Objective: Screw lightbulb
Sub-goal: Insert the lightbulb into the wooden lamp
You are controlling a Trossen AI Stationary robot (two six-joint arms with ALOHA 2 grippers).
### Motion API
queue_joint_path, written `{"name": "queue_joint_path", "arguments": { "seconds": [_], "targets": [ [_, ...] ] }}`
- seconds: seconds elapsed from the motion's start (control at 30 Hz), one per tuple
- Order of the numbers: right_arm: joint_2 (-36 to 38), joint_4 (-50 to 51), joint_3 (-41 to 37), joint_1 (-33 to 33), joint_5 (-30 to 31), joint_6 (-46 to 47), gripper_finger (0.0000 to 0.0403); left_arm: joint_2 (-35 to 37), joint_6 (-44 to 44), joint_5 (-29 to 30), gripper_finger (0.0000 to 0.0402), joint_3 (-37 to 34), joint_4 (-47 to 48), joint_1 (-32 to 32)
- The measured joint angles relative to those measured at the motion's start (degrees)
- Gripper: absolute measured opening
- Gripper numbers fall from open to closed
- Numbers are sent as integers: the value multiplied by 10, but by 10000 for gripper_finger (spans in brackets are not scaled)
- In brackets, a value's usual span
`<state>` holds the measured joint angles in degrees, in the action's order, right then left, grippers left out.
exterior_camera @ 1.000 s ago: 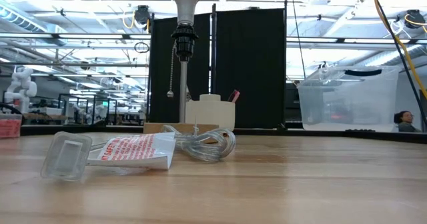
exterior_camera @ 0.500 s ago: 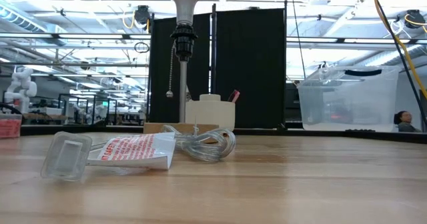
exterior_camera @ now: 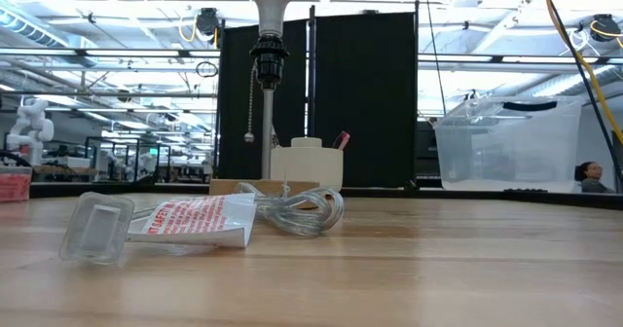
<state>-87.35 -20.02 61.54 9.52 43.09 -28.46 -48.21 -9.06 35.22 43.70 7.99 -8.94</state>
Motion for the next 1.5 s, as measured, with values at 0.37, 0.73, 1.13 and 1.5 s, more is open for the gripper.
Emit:
{"name": "queue_joint_path", "arguments": {
  "seconds": [0.37, 0.73, 1.13, 1.5],
  "targets": [
    [0, -44, 0, -36, -43, -44, 0, -8, 2, -108, 0, 0, -53, -34],
    [0, -56, 0, -50, -63, -65, 0, -24, 14, -103, 0, 0, -66, -6],
    [0, -62, 0, -42, -70, -90, 0, -24, 17, -103, 0, 0, -61, 14],
    [1, -58, 0, -14, -65, -98, 0, -23, 16, -99, 0, 0, -44, 26]
  ]
}}
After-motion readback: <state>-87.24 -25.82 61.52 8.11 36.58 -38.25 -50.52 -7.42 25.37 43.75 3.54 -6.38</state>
